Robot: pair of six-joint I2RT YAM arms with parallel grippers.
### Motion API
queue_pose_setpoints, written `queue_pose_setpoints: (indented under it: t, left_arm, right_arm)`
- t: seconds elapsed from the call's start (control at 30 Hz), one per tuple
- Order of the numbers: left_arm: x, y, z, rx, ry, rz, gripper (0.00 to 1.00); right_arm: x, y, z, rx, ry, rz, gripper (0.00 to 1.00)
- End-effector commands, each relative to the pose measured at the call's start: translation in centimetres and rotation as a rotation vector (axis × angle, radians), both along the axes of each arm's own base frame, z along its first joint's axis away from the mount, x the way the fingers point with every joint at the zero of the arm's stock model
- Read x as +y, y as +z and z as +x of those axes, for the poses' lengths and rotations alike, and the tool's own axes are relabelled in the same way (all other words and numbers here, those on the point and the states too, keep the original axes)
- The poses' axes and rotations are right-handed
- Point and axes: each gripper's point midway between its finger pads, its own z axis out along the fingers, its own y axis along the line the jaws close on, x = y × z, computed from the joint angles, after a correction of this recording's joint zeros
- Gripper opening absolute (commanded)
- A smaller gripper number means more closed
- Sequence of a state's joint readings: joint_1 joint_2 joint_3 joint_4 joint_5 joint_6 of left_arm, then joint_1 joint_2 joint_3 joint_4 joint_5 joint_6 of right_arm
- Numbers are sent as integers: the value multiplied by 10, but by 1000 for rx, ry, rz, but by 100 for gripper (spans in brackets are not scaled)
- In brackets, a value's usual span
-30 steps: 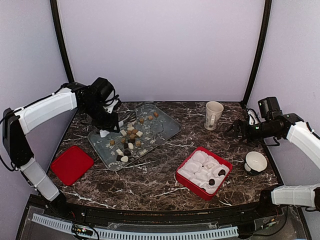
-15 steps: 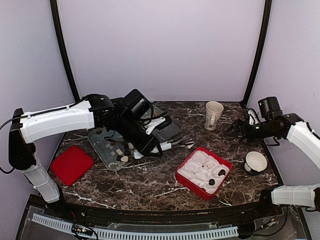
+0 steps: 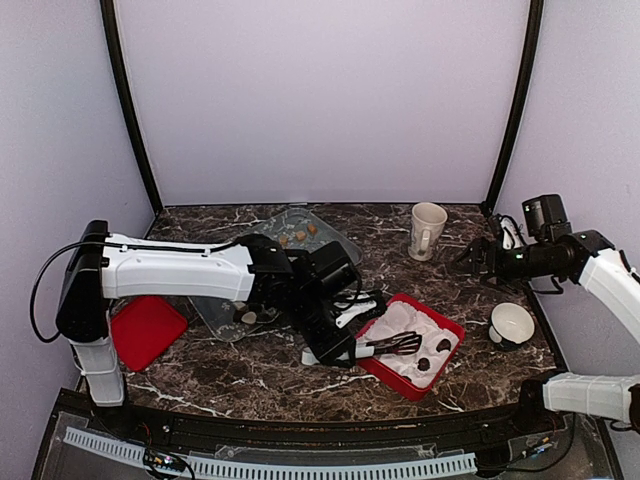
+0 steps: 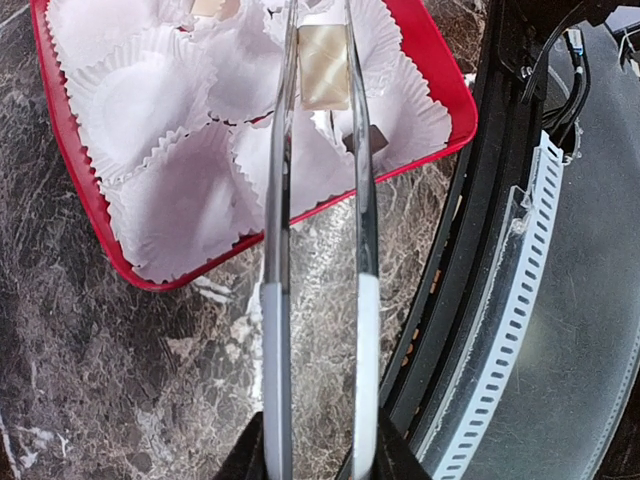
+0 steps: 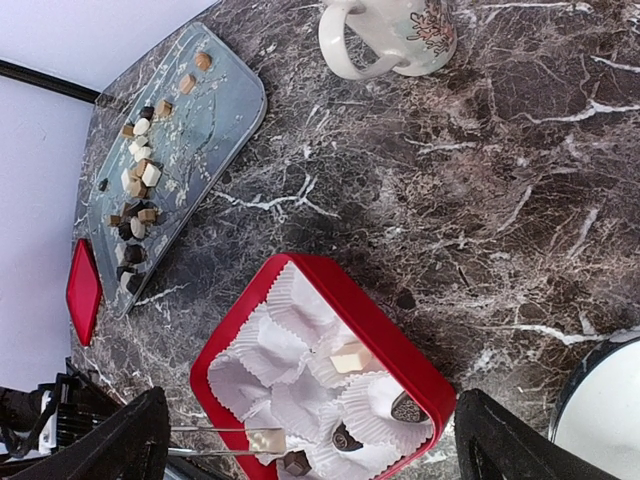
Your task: Pack the chocolate
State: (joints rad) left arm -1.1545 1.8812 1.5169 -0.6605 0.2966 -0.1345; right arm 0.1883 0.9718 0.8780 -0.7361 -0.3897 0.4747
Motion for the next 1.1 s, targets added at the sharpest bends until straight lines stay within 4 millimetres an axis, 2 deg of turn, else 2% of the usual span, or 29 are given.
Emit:
queue_pose_setpoints:
  t: [0.0,0.3,0.57,0.7,0.87,0.97,1.07]
  left_arm:
    - [-12,12,9,-46,2,-40,16]
    - [-18,4,17,-64,5,-7,25]
    - [-15,5,22,-95,5,22,38]
    - [-14,20,24,-115,10,8,39]
    - [-7,53,38,-143,66,-60,38]
    - [10,75,55,-156,133,-91,38]
    - [38,86,83,-156,240,-98,38]
  right_arm:
    - [0,2,0,-19,-7,16,100]
    - [0,3,-1,-20,-7,22,100]
    - [0,3,-2,-19,-11,24,100]
    - [0,2,-2,-18,-11,26,100]
    - [1,4,0,-24,-8,28,100]
    - [1,4,0,-26,-6,29,100]
    - [2,5,1,-30,-3,30,100]
